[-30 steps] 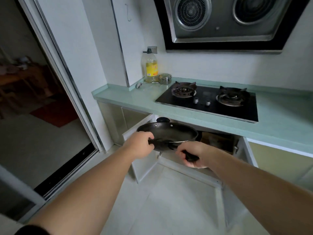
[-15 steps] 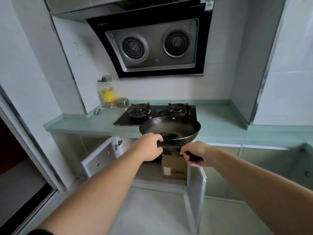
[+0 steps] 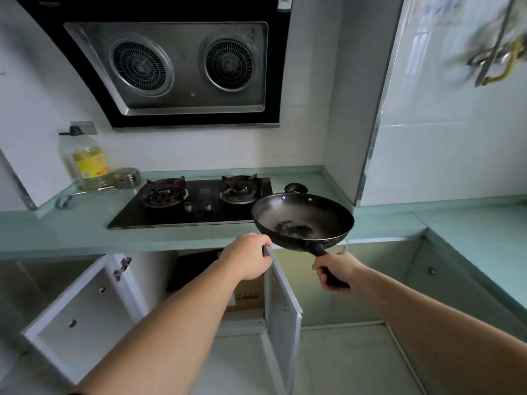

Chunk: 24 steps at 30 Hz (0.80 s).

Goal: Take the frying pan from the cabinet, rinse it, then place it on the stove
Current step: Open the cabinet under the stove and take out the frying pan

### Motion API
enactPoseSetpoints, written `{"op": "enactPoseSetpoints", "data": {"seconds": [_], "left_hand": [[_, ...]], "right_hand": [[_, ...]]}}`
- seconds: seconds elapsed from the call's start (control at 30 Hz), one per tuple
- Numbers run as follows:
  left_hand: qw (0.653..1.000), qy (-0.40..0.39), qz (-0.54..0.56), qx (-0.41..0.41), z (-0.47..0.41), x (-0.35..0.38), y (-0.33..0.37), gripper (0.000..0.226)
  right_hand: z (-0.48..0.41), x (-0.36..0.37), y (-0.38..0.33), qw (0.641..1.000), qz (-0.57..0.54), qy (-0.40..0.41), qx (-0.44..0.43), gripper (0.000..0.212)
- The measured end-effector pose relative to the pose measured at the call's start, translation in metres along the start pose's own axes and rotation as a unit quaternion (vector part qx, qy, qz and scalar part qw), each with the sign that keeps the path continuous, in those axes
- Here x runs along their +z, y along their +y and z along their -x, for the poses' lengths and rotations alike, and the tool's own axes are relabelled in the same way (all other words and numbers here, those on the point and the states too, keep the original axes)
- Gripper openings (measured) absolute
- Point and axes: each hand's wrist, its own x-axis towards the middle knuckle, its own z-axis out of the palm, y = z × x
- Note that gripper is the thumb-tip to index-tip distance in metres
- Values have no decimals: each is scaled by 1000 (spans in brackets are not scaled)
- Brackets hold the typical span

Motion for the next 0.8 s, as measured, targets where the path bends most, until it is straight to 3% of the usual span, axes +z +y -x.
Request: {"op": "enactPoseSetpoints", "data": {"seconds": [0.33,0.8], "left_hand": [[1000,-28,-4,-8,-102,34,35,41],[998,-51,12,-38,-226,72,47,45]], "right_hand": [[-95,-55,-35,1000,0,25,-1,23],[-231,-91,-74,995,92,35,-7,18]]}}
